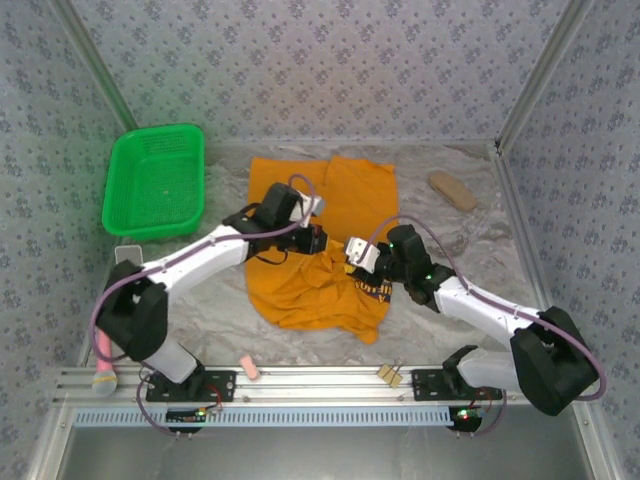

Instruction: Fold the inside-out t-shirt

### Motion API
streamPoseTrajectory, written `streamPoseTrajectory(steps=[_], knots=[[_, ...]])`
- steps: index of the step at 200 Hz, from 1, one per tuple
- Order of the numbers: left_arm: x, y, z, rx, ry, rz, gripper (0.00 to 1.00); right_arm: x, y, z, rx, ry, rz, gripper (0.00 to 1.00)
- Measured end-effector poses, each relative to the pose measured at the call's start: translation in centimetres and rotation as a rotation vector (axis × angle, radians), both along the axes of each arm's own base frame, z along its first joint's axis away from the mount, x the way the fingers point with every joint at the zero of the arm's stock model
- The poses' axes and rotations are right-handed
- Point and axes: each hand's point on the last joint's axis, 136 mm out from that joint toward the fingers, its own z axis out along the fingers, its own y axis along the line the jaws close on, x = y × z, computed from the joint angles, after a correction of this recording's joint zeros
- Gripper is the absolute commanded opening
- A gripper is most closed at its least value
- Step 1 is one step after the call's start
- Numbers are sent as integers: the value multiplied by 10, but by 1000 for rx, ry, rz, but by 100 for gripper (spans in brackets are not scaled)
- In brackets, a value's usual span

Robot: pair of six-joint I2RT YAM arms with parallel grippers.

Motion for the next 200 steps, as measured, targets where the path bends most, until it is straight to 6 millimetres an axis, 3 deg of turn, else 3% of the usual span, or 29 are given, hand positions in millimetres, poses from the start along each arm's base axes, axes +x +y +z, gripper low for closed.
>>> streamPoseTrajectory(steps=[9, 22, 49, 55, 69, 85, 105, 127, 145, 152, 171, 200], knots=[[0, 4, 12, -65, 50, 19, 0, -3, 1, -1, -26, -43, 44, 38], [-2, 8, 15, -129, 133, 37, 0, -6, 4, -4, -56, -103, 92, 38], [-22, 10, -10, -183, 339, 37, 3, -16, 16, -6, -93, -191, 181, 36], [-28, 9, -15, -185, 378, 31, 4, -17, 18, -5, -98, -205, 191, 32], [-35, 9, -21, -188, 428, 23, 7, -16, 18, -4, -109, -233, 205, 9], [-36, 12, -22, -187, 443, 27, 15, -18, 19, -5, -126, -253, 225, 0], [-23, 29, -27, -165, 428, 84, 37, -27, 23, -8, -146, -258, 268, 0], [-1, 62, -38, -78, 362, 198, 42, -36, 27, -7, -146, -257, 296, 0], [4, 83, -46, 31, 292, 261, 43, -36, 25, 0, -127, -268, 289, 22], [3, 86, -45, 55, 267, 259, 43, -34, 24, 3, -121, -275, 282, 25], [-8, 75, -36, 92, 180, 193, 44, -29, 20, 7, -109, -272, 254, 28], [-36, 35, -28, 126, 101, 12, 44, -19, 13, -1, -139, -250, 217, 30]])
